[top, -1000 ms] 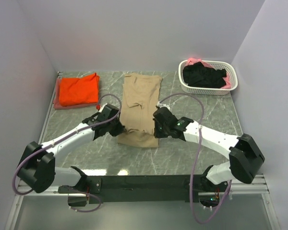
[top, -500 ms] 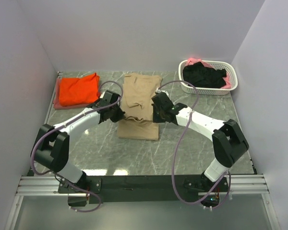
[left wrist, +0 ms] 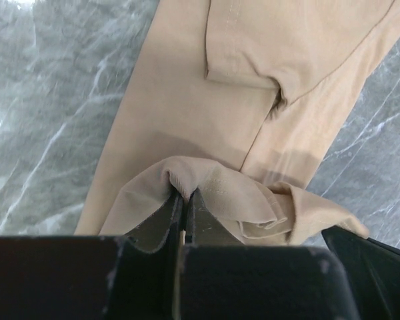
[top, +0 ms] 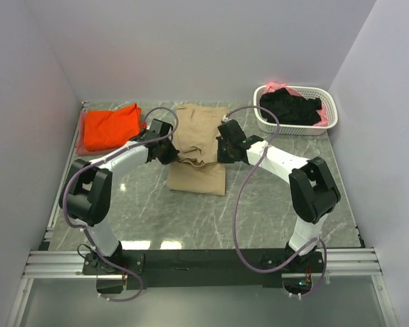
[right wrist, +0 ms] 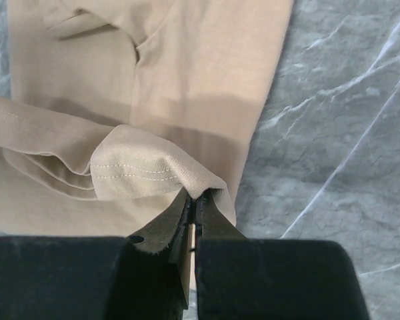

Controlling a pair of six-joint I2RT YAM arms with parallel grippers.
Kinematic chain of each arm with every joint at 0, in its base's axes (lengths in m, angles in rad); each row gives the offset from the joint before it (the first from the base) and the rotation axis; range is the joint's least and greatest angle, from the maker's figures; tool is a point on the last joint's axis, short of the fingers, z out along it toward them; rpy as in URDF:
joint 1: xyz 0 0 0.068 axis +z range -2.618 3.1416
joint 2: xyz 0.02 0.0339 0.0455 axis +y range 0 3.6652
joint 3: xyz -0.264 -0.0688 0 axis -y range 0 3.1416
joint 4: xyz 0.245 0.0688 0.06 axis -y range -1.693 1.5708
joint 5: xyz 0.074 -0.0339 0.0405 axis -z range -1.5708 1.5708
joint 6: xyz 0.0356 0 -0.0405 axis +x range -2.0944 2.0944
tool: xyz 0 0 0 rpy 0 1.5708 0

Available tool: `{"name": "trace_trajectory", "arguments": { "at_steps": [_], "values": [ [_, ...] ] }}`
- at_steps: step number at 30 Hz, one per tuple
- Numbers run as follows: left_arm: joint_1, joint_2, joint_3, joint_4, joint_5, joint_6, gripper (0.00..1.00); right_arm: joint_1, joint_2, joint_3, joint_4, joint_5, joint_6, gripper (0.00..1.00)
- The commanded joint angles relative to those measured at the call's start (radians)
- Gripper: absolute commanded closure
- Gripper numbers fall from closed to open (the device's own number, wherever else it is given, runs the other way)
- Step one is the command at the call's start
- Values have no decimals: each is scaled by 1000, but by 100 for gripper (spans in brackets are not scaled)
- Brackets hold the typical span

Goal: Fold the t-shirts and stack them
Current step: Fold the tshirt

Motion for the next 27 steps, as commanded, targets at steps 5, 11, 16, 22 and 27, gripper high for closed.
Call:
{"name": "trace_trajectory", "arguments": {
  "at_steps": [5, 11, 16, 22, 27],
  "values": [
    [18, 66, 97, 20, 32, 43, 99, -56, 66, 78, 52, -51, -35, 100],
    [37, 114, 121, 25, 50, 52, 99, -70, 132, 124, 60, -60, -52, 100],
    [44, 135, 143, 6, 47, 55, 100, -78, 164, 145, 77, -63, -45, 100],
    [51, 154, 178, -29, 42, 60, 93, -90, 192, 170, 69, -63, -45, 91],
    [52, 100, 164, -20, 42, 80, 63, -99, 171, 176, 68, -108, -22, 68]
  ]
}}
